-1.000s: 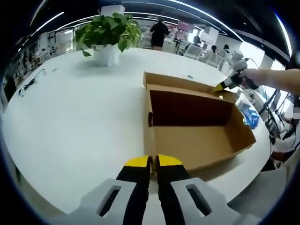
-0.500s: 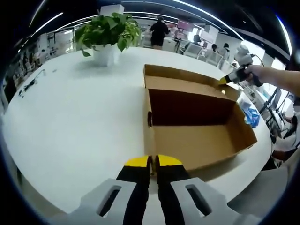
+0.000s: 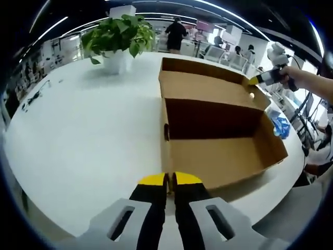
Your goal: Operate the shoe box by opening the lid, removing the specified soft item, and placing it in the target area until the item is outside and the box remains undamaged.
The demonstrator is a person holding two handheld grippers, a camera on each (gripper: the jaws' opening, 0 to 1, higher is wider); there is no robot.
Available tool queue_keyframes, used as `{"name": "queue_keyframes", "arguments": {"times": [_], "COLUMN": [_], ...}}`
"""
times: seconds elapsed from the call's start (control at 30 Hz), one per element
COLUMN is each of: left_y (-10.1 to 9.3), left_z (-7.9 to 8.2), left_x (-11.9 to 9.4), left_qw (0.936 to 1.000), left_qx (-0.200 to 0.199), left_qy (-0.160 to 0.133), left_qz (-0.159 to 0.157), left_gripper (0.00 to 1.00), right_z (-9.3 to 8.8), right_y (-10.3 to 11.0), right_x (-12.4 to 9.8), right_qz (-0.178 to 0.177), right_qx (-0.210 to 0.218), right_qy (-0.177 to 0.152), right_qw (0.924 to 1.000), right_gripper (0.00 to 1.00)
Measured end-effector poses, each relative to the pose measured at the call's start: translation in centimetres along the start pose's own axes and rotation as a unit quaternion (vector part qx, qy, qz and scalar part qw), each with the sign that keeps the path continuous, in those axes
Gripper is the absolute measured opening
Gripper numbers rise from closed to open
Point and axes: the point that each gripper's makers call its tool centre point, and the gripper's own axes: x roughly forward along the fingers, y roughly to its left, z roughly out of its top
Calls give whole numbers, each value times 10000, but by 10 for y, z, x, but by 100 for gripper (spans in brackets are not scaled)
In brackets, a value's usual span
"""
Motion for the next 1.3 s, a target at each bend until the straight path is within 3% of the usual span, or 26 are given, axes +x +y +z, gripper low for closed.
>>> {"name": "queue_keyframes", "arguments": {"times": [0.57,1.3], "left_y": [3,2], "left_z": [1,2], "left_x": [2,2], "left_qw": [10000,9999], "left_qx": [64,55], "left_qy": [-38,-101], "left_qz": [-13,-81], "left_gripper": [1,1], "right_z": [12,9], "right_y": [13,30], "right_x": [-32,-72], "right_qz": [77,145], "right_qx": [-179,-418], "right_qy": [-564,-1189], "right_qw": [9982,9919], "right_gripper": [1,0]}}
